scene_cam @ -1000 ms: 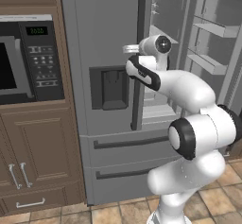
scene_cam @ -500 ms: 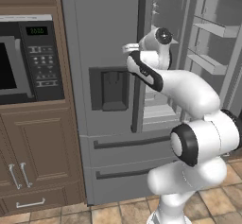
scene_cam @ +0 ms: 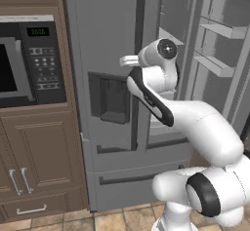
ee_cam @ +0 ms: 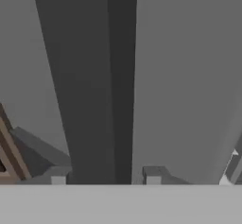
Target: Retrieve the kiwi and orange from the fridge and place them into the bowl on the dining table.
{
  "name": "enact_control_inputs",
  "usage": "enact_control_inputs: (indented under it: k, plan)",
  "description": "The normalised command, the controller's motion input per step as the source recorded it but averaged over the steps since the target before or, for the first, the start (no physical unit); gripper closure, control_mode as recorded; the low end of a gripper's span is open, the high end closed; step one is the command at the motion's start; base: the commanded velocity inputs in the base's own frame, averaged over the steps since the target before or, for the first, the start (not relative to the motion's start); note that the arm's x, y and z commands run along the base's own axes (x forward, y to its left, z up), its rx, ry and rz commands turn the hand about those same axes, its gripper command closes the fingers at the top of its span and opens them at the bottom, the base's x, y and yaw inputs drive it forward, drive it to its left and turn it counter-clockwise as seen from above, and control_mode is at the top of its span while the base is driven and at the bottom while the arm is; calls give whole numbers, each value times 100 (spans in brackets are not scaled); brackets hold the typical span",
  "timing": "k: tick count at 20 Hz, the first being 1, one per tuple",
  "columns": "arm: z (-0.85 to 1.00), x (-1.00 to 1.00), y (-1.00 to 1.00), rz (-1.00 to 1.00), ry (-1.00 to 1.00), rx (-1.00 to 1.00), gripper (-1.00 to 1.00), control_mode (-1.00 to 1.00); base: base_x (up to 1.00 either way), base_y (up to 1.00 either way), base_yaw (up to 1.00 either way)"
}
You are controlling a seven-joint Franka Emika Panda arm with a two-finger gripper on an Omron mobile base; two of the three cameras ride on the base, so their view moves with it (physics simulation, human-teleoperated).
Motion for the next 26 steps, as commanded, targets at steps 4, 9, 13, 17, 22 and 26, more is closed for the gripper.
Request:
enact_control_inputs:
  k: [4,9,13,17,22,26]
  plan:
    - [18,-100,45,0,-5,-3,100,-100,0,0,0]
    - [33,-100,30,1,-8,-3,-100,-100,0,0,0]
    - [44,-97,11,0,-2,-1,-100,-100,0,0,0]
    - [43,-73,1,0,0,1,-100,-100,0,0,0]
    - [47,-64,0,0,0,12,-100,-100,0,0,0]
    - [38,-75,-24,0,0,24,-100,-100,0,0,0]
